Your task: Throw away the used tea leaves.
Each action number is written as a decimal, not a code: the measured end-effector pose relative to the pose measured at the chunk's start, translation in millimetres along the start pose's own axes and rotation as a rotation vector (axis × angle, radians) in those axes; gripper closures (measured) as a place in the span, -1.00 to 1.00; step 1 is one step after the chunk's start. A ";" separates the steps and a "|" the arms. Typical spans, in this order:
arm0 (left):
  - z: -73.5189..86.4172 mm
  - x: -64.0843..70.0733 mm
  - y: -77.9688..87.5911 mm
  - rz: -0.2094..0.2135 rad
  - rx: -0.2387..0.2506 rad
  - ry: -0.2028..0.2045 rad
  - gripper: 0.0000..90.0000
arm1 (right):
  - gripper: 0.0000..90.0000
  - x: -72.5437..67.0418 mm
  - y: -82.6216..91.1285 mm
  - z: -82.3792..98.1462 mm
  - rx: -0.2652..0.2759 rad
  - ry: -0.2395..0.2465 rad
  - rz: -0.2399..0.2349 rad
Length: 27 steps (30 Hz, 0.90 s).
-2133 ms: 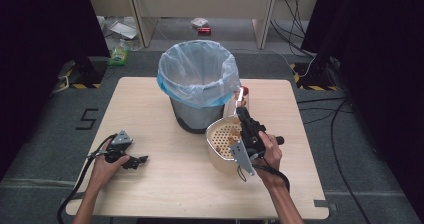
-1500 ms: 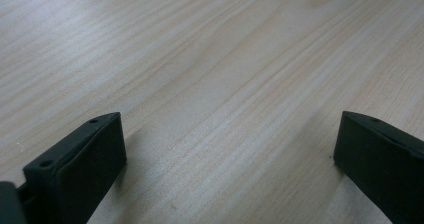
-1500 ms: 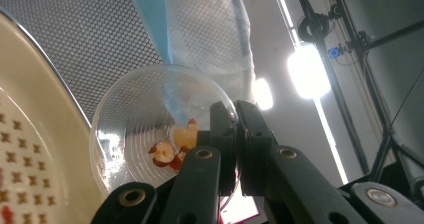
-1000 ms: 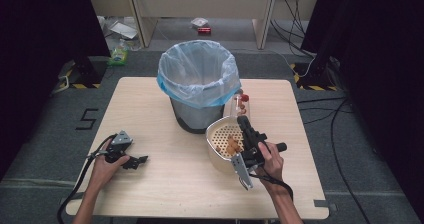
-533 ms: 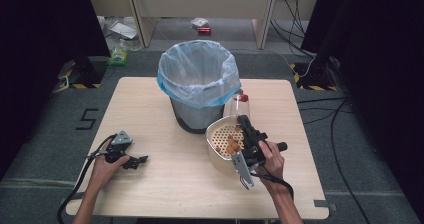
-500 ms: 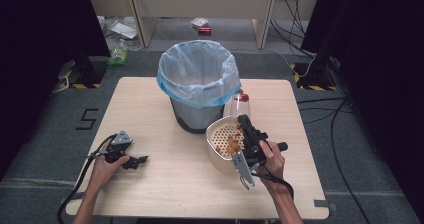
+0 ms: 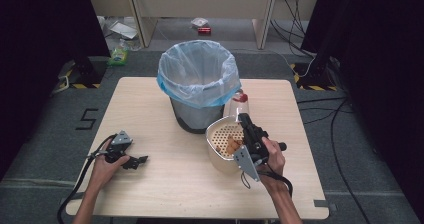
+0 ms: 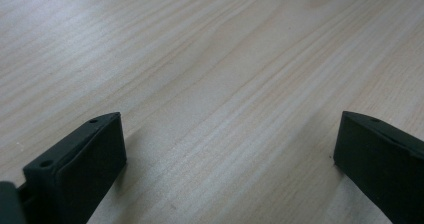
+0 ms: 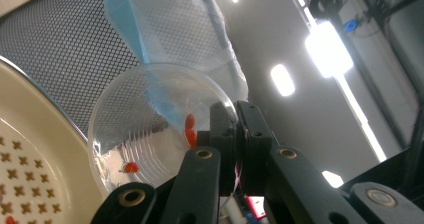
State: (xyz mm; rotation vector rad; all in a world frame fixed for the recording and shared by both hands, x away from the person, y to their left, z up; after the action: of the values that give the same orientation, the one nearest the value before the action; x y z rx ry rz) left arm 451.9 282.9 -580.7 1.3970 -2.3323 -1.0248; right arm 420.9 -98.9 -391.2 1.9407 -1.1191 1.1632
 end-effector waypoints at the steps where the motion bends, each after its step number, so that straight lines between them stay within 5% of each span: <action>1: 0.0 0.0 0.0 0.000 0.000 0.000 -1.00 | 0.95 1.0 -0.2 0.2 0.000 -0.013 -0.007; 5: 0.0 0.0 0.0 0.000 0.000 0.000 -1.00 | 0.94 7.5 -1.0 2.1 -0.015 -0.137 -0.051; 6: 0.0 0.0 0.0 0.000 0.000 0.000 -1.00 | 0.94 7.5 -1.0 2.1 -0.015 -0.137 -0.051; 7: 0.0 0.0 0.0 0.000 0.000 0.000 -1.00 | 0.94 10.1 -3.0 6.8 -0.034 -0.228 -0.083; 13: 0.0 0.0 0.0 0.000 -0.001 0.000 -1.00 | 0.94 23.9 -5.9 20.5 -0.058 -0.457 -0.149; 14: 0.0 0.0 0.0 0.000 -0.001 0.000 -1.00 | 0.94 23.9 -5.9 20.5 -0.058 -0.457 -0.149; 20: 0.0 0.0 0.1 0.000 -0.001 0.000 -1.00 | 0.94 38.2 -17.5 45.1 -0.099 -0.707 -0.240; 27: 0.0 0.0 0.0 0.000 -0.001 0.000 -1.00 | 0.94 57.1 -27.9 70.0 -0.141 -0.883 -0.280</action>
State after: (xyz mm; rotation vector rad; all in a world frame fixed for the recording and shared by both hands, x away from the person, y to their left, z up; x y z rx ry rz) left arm 451.9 283.0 -580.6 1.3962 -2.3315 -1.0255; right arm 487.3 -163.3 -372.1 2.4505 -1.2219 0.0282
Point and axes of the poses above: each handheld gripper's, and its own axes: y roughly backward along the jaws, z roughly out of its underside, x roughly to its right, the point moved 8 cm from there along -y, roughly forward along the jaws, and after that the axes turned 14 degrees about -z, right-handed, at the moved point
